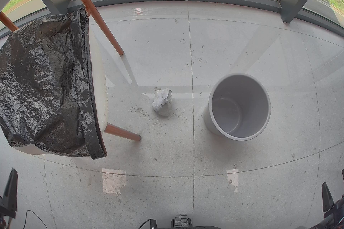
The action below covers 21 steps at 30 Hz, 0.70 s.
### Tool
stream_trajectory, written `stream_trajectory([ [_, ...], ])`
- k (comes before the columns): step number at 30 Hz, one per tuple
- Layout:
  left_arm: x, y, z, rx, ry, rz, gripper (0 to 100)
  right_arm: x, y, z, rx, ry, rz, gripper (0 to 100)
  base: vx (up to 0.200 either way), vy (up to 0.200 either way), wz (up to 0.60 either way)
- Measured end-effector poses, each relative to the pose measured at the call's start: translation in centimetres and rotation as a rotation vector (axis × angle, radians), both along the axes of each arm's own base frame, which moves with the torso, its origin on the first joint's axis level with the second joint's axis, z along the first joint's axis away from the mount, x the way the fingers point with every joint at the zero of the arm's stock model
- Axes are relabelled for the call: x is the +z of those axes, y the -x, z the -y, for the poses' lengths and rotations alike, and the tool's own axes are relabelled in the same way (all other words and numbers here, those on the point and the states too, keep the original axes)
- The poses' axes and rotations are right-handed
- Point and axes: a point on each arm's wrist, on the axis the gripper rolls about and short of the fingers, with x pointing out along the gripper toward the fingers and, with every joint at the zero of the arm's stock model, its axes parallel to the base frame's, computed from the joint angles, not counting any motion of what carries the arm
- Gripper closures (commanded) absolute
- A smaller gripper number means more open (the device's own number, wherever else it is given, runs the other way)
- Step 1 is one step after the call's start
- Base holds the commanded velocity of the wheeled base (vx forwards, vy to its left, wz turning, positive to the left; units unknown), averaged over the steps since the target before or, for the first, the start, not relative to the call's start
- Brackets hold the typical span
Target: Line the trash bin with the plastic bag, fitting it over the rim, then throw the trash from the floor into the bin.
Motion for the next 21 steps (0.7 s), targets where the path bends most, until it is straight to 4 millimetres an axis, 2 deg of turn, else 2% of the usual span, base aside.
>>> stream_trajectory([
  [6,6.1,-3.5,0.3,-0.09,0.002,-0.032,0,0.0,0.0,0.0,0.0,-0.001,0.001,0,0.0,0.0,0.0],
  [9,9.1,-6.4,0.8,-0.167,0.03,-0.064,0,0.0,0.0,0.0,0.001,-0.001,0.001,0,0.0,0.0,0.0],
  [12,11.1,-9.5,1.7,-0.256,0.067,-0.113,0,0.0,0.0,0.0,0.001,-0.002,0.001,0,0.0,0.0,0.0],
  [16,12.3,-13.3,3.5,-0.375,0.153,-0.212,0,0.0,0.0,0.0,0.001,-0.003,0.001,0,0.0,0.0,0.0],
  [21,11.6,-16.8,5.4,-0.408,0.233,-0.361,0,0.0,0.0,0.0,0.001,-0.003,0.002,0,0.0,0.0,0.0],
])
